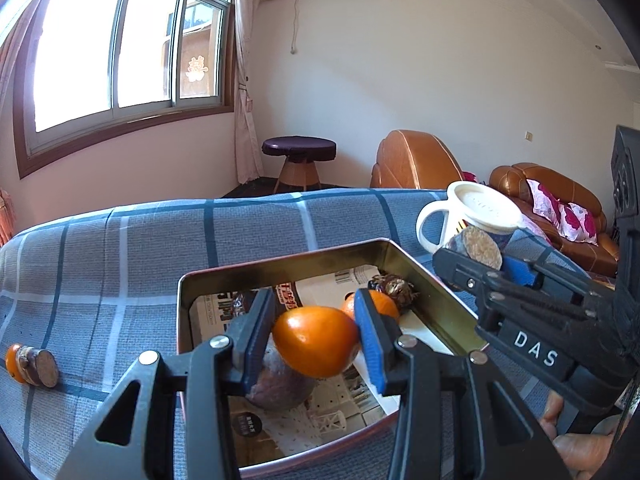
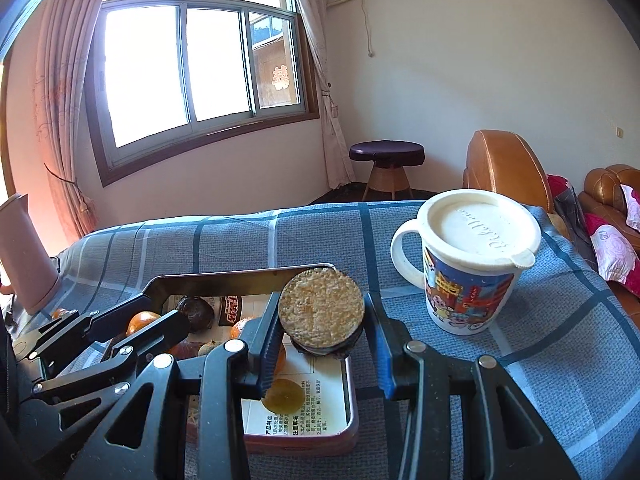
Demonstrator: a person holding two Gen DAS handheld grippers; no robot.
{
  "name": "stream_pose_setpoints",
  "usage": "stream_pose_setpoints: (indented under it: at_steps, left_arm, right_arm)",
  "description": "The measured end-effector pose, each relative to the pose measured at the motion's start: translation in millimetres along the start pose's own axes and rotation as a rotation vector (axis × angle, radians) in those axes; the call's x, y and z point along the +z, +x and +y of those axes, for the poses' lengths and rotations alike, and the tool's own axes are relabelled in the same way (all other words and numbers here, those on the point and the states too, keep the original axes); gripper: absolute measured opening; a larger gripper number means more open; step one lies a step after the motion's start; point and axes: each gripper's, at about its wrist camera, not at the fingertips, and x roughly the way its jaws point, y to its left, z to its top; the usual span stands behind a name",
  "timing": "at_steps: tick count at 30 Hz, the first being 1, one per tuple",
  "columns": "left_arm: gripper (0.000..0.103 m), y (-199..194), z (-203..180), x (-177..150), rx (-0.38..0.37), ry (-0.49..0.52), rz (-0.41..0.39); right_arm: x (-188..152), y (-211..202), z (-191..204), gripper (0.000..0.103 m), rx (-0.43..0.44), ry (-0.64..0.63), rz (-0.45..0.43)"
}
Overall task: Organize fruits
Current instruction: 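Open both tools to release the cut piece and orange into the tin, then withdraw both open tools from the tin toward the remaining fruits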
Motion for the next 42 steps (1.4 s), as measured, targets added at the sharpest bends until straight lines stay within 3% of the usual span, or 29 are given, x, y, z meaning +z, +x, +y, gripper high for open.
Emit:
stream_pose_setpoints:
  at_steps: [13,21,24,28,31,33,35,38,42]
  left_arm:
    - [0.043,2.3,2.1,-1.7,0.042,0.015,0.01]
    - [0.045,4.1,2.2,-0.5,0.055,0.014,0.011]
    - [0.053,2.3,3.7,-0.7,0.066,0.007,0.001]
    - [0.077,-3.5,9.7,-0.4,0.103,-0.018,-0.022]
    - [0.093,-13.5,10.0,2.5,0.134,-0.014,-0.057]
    - [0.103,-23.1,9.3,4.8,0.148,-0.003,-0.099]
    - [0.103,-31.0,9.7,6.0,0.139,0.008,-0.131]
    - [0.103,-34.1,16.8,7.0,0.11,-0.032,-0.118]
    - [0.103,-30.0,24.3,4.1,0.158,-0.043,-0.087]
  right_arm:
    - [-9.2,16.3,13.7,0.042,0.031,-0.066,0.083]
    - [-11.7,26.4,6.8,0.042,0.101,0.0,0.138]
    - [-12.1,26.0,5.6,0.043,0.111,0.012,0.137]
    - [-11.1,24.1,0.3,0.045,0.13,0.047,0.134]
    - [-8.5,16.1,-2.8,0.046,0.133,0.06,0.091]
    - [-7.2,6.9,-4.3,0.055,0.108,0.057,0.046]
    - [-5.5,-1.7,-4.4,0.074,0.074,0.053,-0.003]
    - [-3.4,-14.7,-3.9,0.077,0.065,0.053,-0.074]
    - [-2.5,-32.3,-3.3,0.079,-0.005,0.045,-0.169]
